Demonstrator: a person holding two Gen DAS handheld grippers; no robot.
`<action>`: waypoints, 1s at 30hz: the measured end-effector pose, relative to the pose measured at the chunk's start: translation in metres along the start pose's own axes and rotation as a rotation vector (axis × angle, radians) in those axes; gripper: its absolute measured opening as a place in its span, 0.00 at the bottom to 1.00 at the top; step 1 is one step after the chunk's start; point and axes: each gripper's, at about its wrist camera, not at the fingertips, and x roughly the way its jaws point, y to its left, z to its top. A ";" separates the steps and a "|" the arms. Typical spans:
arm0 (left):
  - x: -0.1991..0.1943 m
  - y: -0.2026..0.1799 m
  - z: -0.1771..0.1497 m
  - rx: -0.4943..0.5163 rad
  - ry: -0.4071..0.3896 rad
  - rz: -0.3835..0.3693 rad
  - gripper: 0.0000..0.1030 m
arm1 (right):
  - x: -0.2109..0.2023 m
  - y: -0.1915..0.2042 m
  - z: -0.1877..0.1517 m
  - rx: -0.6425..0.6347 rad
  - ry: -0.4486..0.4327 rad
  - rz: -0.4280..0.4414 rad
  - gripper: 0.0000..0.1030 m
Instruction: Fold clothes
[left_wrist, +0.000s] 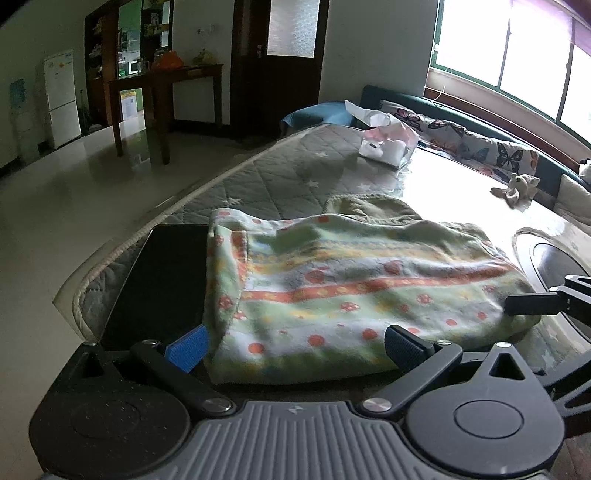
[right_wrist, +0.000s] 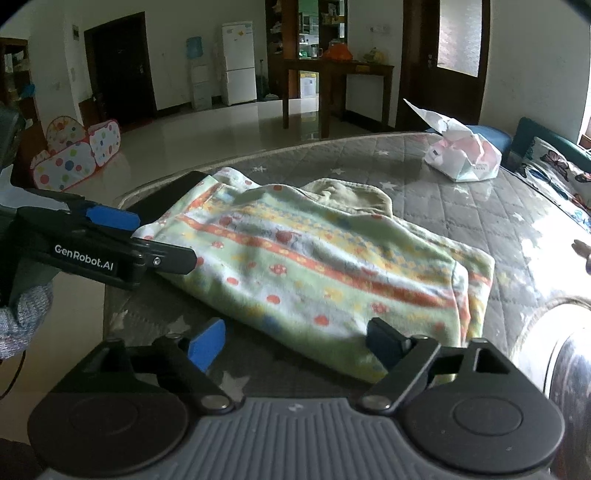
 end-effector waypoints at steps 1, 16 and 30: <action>-0.001 -0.001 -0.001 -0.001 0.001 0.000 1.00 | -0.002 0.000 -0.002 0.003 -0.003 -0.002 0.91; -0.011 -0.010 -0.009 0.012 0.005 0.007 1.00 | -0.020 0.004 -0.018 0.039 -0.035 -0.042 1.00; -0.017 -0.016 -0.020 0.003 0.012 -0.004 1.00 | -0.028 0.010 -0.032 0.081 -0.034 -0.073 1.00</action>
